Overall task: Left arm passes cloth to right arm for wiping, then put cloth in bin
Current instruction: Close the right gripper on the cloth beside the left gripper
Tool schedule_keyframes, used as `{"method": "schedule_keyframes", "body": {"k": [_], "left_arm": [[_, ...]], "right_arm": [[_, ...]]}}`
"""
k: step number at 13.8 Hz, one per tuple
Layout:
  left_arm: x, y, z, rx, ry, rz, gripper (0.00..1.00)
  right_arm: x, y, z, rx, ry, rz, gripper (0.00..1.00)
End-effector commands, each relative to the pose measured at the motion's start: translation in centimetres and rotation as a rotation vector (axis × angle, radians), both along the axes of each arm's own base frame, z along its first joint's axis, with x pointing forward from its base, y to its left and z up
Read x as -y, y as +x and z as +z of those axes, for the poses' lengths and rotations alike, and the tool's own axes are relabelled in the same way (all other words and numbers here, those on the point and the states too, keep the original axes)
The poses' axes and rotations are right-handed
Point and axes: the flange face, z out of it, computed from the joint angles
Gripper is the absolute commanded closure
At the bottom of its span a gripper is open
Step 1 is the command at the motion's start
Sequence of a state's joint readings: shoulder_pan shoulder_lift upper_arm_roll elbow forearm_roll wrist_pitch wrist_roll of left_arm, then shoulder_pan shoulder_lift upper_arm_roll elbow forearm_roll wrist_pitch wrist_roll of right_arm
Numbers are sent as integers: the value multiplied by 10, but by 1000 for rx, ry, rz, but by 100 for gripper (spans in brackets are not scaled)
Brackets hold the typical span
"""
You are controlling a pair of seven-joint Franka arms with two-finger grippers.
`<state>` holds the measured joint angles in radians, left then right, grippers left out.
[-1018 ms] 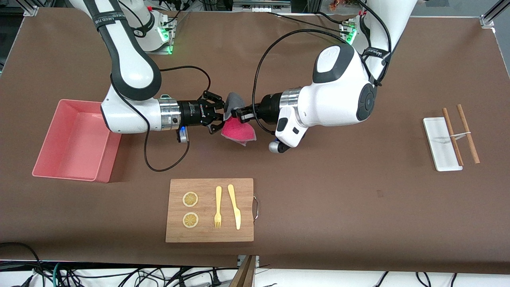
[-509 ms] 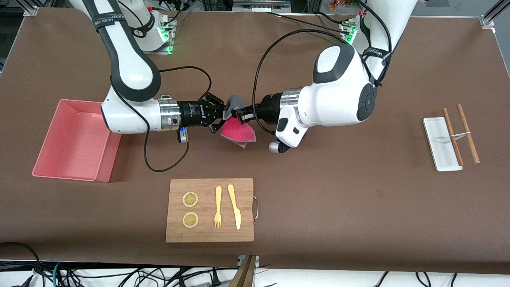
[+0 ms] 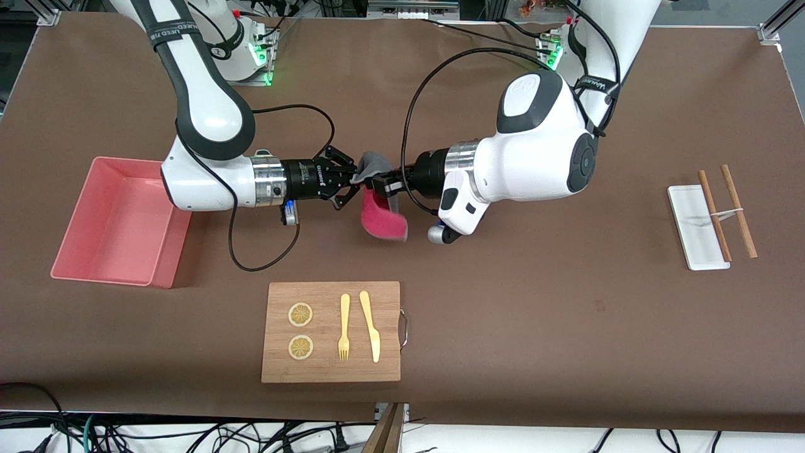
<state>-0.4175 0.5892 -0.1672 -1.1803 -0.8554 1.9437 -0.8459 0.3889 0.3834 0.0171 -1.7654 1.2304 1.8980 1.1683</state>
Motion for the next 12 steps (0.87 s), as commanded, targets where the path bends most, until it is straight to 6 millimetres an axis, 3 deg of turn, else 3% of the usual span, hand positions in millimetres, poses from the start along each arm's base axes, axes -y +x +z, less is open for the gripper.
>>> {"method": "schedule_keyframes", "body": {"k": [1,5,7,12], "left_arm": [[-11,2,11,-4,-3,9,43],[-12,2,10,-6,-3,10,39],[-15,3,11,-7,-2,3,0],[-26,7,9,-20,3,-7,0]], "right_arm": [[-3,-3,-3,-4,10,-5,100],[-6,-7,-19,62,-81,108,100],[-4,-9,-37,101,-127,177,100],[-3,-17,-78,212,-240,382,100]]}}
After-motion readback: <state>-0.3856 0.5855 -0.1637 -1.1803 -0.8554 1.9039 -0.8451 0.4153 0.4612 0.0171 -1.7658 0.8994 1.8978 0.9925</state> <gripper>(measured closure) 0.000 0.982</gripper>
